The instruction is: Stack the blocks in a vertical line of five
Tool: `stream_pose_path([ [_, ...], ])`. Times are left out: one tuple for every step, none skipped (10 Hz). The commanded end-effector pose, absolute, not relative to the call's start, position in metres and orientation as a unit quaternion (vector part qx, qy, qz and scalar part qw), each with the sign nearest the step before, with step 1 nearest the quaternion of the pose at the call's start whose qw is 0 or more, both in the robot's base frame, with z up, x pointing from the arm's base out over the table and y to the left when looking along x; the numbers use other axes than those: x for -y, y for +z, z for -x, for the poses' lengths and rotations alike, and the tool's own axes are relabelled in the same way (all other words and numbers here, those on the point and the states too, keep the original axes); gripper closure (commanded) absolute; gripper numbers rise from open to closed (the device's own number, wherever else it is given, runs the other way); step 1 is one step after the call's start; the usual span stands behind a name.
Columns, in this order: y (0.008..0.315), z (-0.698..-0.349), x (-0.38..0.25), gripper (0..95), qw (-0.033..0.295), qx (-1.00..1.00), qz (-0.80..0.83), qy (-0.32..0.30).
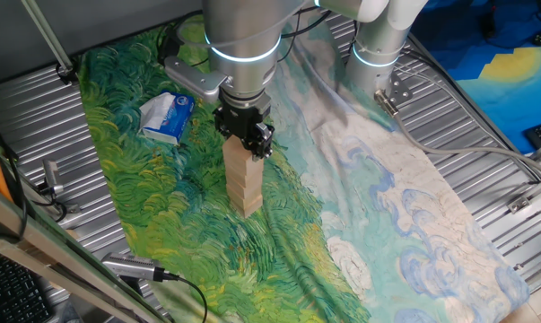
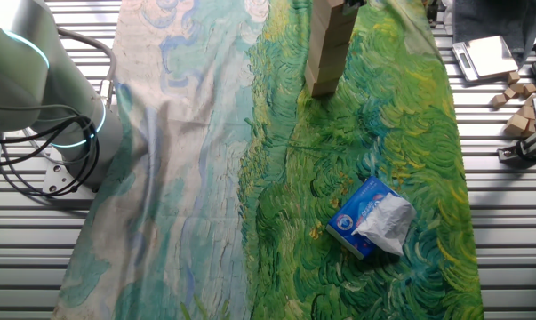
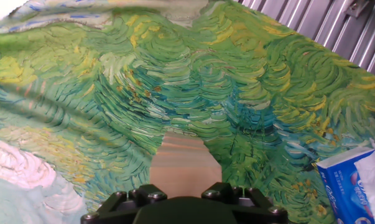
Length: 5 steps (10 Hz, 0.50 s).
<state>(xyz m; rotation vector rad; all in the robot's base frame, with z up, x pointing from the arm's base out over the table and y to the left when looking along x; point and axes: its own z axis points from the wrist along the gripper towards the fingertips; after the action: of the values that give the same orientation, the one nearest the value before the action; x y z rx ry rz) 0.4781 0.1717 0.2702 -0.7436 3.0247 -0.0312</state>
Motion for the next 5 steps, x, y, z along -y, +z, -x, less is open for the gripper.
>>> stream_pose_path([
  [0.2699,-0.4779,-0.1718,38.0,0.013,-0.97,0.241,-0.01],
  [0.2699,-0.4779,-0.1718,19.0,0.013,-0.97,0.243,-0.009],
  [0.2699,-0.4779,-0.1718,19.0,0.012,-0.97,0.244,-0.008],
  [0.2699,-0.4779,-0.1718,19.0,0.012,-0.969,0.245,-0.007],
  [0.2699,-0.4779,-0.1718,19.0,0.012,-0.969,0.245,-0.008],
])
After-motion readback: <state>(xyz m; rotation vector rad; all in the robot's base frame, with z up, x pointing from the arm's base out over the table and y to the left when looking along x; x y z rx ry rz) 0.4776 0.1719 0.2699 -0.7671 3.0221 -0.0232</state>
